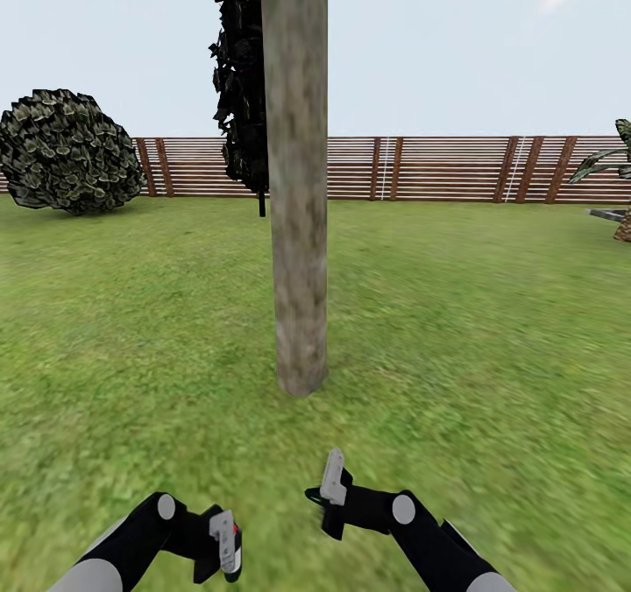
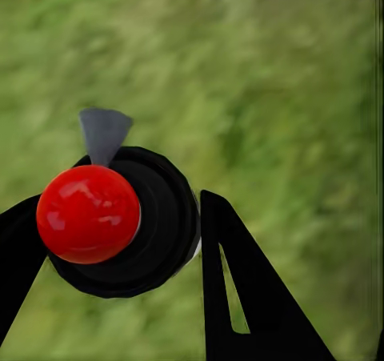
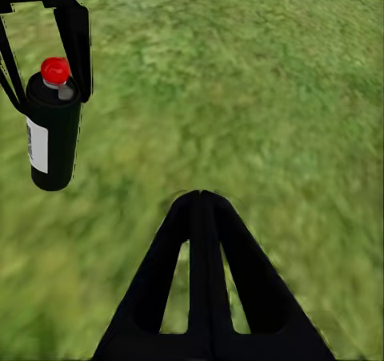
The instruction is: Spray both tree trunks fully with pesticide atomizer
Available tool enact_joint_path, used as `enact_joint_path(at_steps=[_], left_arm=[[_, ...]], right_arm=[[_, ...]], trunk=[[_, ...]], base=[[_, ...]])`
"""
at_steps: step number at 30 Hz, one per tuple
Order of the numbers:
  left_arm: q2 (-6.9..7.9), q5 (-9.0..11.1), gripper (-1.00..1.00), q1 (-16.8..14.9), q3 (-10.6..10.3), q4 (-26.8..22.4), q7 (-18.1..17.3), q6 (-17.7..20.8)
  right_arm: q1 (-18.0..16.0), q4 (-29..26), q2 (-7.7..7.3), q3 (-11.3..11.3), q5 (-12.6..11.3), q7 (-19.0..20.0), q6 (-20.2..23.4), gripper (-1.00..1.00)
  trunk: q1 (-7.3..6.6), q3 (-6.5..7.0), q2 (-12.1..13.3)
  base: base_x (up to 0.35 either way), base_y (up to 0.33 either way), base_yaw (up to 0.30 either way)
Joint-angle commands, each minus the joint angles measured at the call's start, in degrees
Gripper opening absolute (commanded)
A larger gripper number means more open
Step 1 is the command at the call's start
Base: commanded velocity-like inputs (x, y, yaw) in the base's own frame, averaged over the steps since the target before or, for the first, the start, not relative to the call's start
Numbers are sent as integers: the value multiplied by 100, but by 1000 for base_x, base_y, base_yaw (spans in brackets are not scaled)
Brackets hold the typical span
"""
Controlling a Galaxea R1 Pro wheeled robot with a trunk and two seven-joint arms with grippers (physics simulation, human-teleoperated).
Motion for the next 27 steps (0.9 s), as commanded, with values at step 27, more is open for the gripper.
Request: enact_joint_path(at_steps=[27], left_arm=[[-451, -72, -100, -10, -2, -225, -111, -55]], right_arm=[[-3, 7, 126, 363, 60, -2, -36, -100]], trunk=[[-1, -6, -2]], base=[[0, 0, 0]])
